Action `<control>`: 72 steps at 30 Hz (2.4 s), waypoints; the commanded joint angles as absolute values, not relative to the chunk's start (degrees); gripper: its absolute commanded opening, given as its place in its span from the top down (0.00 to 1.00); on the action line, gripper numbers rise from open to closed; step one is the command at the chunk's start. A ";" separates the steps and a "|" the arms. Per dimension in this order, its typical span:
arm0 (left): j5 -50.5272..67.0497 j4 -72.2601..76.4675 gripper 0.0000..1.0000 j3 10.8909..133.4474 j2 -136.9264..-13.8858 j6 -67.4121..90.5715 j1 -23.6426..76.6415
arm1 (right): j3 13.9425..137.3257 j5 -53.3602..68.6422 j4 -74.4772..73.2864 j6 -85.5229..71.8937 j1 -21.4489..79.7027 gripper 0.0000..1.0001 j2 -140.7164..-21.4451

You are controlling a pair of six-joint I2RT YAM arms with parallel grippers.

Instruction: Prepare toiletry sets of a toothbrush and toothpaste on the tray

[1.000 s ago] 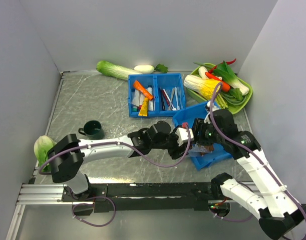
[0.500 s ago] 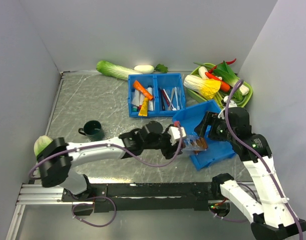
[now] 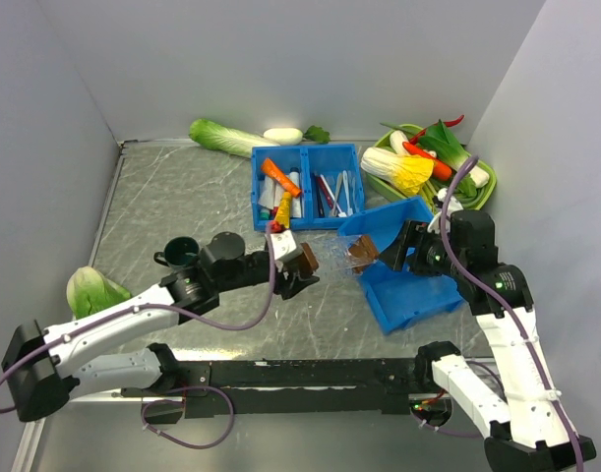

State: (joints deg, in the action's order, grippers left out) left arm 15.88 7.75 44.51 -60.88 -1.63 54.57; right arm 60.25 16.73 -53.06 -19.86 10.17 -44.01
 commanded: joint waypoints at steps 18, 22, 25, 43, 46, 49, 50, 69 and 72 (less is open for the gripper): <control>23.99 14.24 0.99 42.80 -54.32 -0.62 53.79 | 57.83 26.28 -45.62 -20.48 14.76 0.34 -47.63; 23.55 14.15 0.99 42.98 -54.40 -0.70 53.79 | 58.09 21.89 -45.53 -21.62 19.32 0.36 -50.00; 23.82 14.24 0.99 42.89 -54.32 -0.79 53.70 | 57.92 21.27 -44.65 -22.58 20.74 0.39 -50.97; 20.92 12.92 0.88 43.50 -54.75 -0.35 53.79 | 56.08 20.04 -40.87 -25.75 22.32 1.00 -52.65; 19.42 12.39 0.67 44.03 -54.84 -0.35 53.79 | 55.72 18.64 -40.34 -26.89 22.41 1.00 -51.95; 19.16 12.13 0.36 44.12 -54.93 -0.35 53.79 | 55.29 17.05 -39.12 -28.56 22.41 1.00 -51.15; 18.99 12.04 0.24 44.30 -54.93 -0.35 53.79 | 55.11 16.62 -38.76 -29.00 22.33 1.00 -50.80; 10.29 9.49 0.04 46.67 -50.54 -0.35 53.09 | 55.46 -1.48 -37.35 -36.21 26.63 1.00 -52.91; 10.02 9.67 0.04 46.49 -50.10 2.55 52.82 | 55.20 -3.86 -36.39 -37.79 27.25 1.00 -53.35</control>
